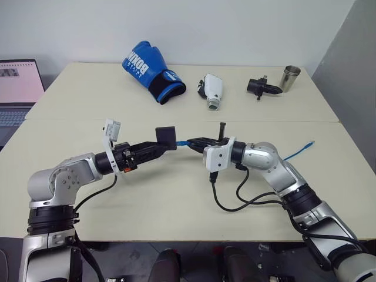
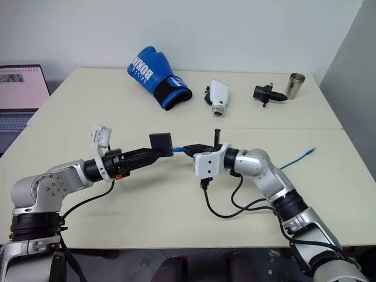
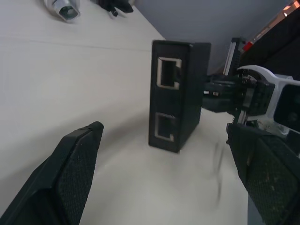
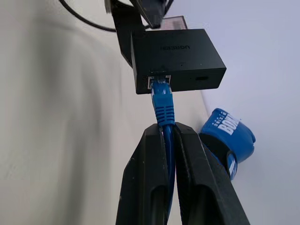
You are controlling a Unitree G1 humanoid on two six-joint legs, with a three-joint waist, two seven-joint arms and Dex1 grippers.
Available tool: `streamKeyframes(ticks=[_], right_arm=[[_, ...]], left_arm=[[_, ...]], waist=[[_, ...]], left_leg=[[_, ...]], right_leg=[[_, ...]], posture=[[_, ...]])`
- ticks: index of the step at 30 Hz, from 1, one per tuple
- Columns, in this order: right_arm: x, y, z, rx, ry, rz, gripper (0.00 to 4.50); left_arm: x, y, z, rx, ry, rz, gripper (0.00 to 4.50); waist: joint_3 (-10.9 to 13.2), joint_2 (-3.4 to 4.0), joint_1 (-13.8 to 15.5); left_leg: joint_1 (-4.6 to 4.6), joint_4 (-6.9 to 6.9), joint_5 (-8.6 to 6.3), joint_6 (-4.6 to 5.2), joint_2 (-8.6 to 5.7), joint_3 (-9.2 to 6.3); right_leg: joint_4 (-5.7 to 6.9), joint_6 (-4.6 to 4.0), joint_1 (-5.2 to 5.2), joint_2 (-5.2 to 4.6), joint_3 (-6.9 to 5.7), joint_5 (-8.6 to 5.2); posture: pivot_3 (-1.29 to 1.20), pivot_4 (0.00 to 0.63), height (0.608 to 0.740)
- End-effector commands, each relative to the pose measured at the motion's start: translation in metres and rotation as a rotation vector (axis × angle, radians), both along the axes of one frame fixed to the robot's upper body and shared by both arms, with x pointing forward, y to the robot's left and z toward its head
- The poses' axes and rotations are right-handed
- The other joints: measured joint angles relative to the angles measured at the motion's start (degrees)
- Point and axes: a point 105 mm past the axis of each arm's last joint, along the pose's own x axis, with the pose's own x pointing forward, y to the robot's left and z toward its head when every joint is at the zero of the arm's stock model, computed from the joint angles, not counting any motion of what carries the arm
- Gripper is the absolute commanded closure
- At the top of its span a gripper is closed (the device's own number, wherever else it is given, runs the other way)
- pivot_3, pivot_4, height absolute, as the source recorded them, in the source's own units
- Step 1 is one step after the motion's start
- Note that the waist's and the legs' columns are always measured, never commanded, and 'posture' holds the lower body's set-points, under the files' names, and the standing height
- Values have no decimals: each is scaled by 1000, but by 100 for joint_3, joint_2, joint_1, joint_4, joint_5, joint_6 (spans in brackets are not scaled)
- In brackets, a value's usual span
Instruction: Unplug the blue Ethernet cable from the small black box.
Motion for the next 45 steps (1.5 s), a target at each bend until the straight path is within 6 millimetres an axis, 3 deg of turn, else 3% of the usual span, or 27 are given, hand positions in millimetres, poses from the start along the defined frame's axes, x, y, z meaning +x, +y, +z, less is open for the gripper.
streamKeyframes(ticks=[1,3,6,15,23,31,33,38,42,45], right_arm=[[-5,4,24,49,-58,31,4487],[-5,4,25,52,-58,28,4487],[-5,3,26,54,-61,26,4500],[-7,4,31,54,-104,46,4500],[-9,5,34,55,-129,59,4500],[-12,6,38,88,-127,83,4500],[-14,5,37,85,-116,91,3849],[-24,-3,35,70,-77,115,2891],[-43,-13,39,142,80,161,2880],[-46,-19,42,233,268,141,2880]], left_arm=[[1,-2,9,-32,-18,-20,0],[1,-1,10,-44,-8,-26,0],[1,-1,10,-50,-2,-38,445],[-1,-6,11,-81,8,-80,2291],[-1,-9,9,-73,12,-95,3657],[-2,-10,8,-69,16,-95,3735],[-1,-9,8,-70,16,-88,3735],[0,-8,8,-66,15,-84,3735],[-3,-11,7,-31,1,-125,3735],[-7,-16,11,-7,-26,-169,3735]], waist=[[0,0,0],[0,0,2],[0,0,2],[0,0,3],[0,0,4],[0,0,3],[0,0,3],[0,0,4],[0,0,30],[0,0,25]], left_leg=[[0,0,0,0,0,1],[0,0,0,0,-1,1],[0,0,0,0,-1,1],[0,0,0,0,-2,1],[0,0,0,0,-3,1],[0,0,0,0,-3,1],[0,-1,0,0,-2,1],[0,-1,0,0,-1,0],[-1,0,0,0,-4,-3],[1,1,0,0,-6,-8]], right_leg=[[0,0,0,0,1,0],[0,0,0,-1,1,0],[-1,0,0,-1,1,0],[-1,0,0,-2,0,0],[-1,0,0,-3,1,0],[-1,0,0,-3,1,0],[-1,0,0,-3,1,0],[-1,0,-1,-2,1,0],[-9,0,7,-6,-2,0],[-10,0,12,-9,-2,0]], posture=[[0,150,740],[0,150,740],[0,150,740],[0,150,740],[0,150,740],[0,150,740],[0,150,740],[0,150,740],[0,150,740],[0,150,740]])
